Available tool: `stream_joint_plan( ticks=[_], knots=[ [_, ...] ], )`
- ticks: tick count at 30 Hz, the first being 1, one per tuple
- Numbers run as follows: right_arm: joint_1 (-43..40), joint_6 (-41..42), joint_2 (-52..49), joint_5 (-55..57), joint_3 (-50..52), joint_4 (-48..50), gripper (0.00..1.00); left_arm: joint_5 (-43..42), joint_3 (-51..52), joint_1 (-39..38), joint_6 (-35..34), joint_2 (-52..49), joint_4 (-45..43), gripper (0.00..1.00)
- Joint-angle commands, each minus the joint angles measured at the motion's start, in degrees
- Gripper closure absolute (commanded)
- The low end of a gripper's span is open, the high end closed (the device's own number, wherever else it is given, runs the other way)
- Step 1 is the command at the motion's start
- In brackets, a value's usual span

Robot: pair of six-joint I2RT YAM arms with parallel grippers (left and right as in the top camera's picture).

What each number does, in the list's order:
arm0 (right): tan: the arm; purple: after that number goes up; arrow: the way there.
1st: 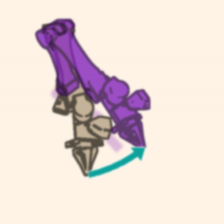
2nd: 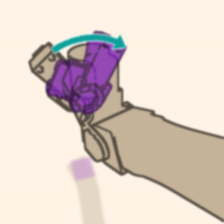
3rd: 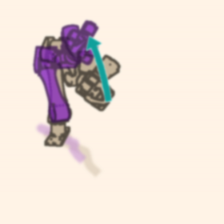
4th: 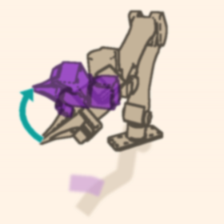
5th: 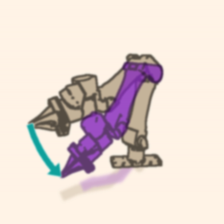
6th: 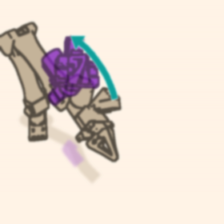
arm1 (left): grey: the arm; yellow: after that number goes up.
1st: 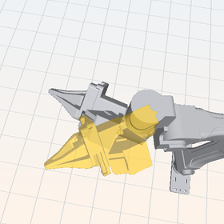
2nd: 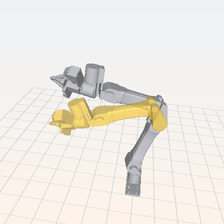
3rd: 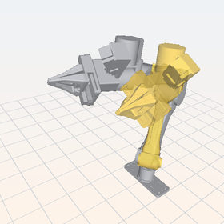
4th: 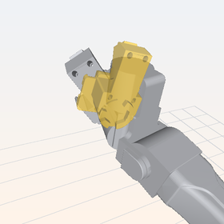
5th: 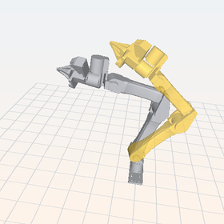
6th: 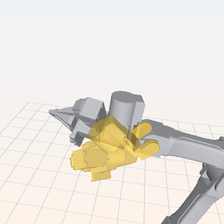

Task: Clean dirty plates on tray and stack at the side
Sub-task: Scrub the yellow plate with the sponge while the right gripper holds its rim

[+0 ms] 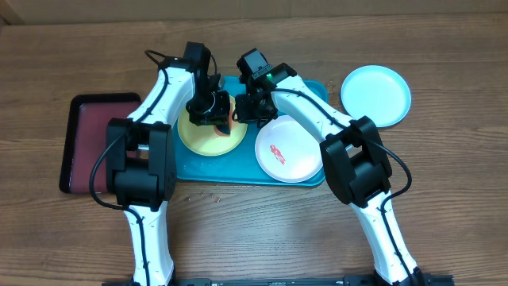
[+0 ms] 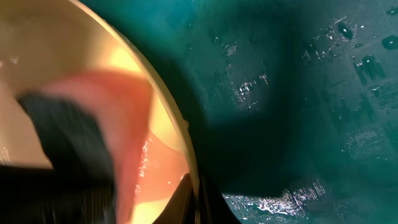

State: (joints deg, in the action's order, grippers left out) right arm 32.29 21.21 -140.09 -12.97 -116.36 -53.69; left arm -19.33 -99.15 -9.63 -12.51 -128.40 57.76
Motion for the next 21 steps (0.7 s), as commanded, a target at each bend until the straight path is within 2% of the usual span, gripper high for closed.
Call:
stream_joint_plan(
  ticks=[1, 5, 11, 13, 15, 18, 21],
  knots=[
    [-0.1, 0.0, -2.1, 3.9, 0.9, -0.5, 0.96, -0.7, -0.3, -0.3, 5.5, -1.6, 3.8, 0.96],
    [-0.1, 0.0, -2.1, 3.9, 0.9, -0.5, 0.96, 14.3, -0.3, 0.5, 4.0, -1.6, 7.8, 0.96],
    [-0.1, 0.0, -2.1, 3.9, 0.9, -0.5, 0.96, 34.4, -0.9, 1.9, -4.3, -1.6, 8.6, 0.96],
    [-0.1, 0.0, -2.1, 3.9, 0.9, -0.5, 0.96, 38.4, -1.6, 2.1, -6.9, -1.6, 8.0, 0.96],
    [-0.1, 0.0, -2.1, 3.9, 0.9, -0.5, 0.96, 39.2, -3.0, 2.1, -8.5, -1.6, 7.7, 0.96],
    [-0.1, 0.0, -2.1, 3.9, 0.9, -0.5, 0.96, 36.1, -5.3, 2.0, -9.2, -1.6, 6.1, 0.96],
    [-0.1, 0.0, -2.1, 3.9, 0.9, -0.4, 0.96, 26.5, -5.5, 2.0, -9.1, -1.6, 2.9, 0.96]
  ],
)
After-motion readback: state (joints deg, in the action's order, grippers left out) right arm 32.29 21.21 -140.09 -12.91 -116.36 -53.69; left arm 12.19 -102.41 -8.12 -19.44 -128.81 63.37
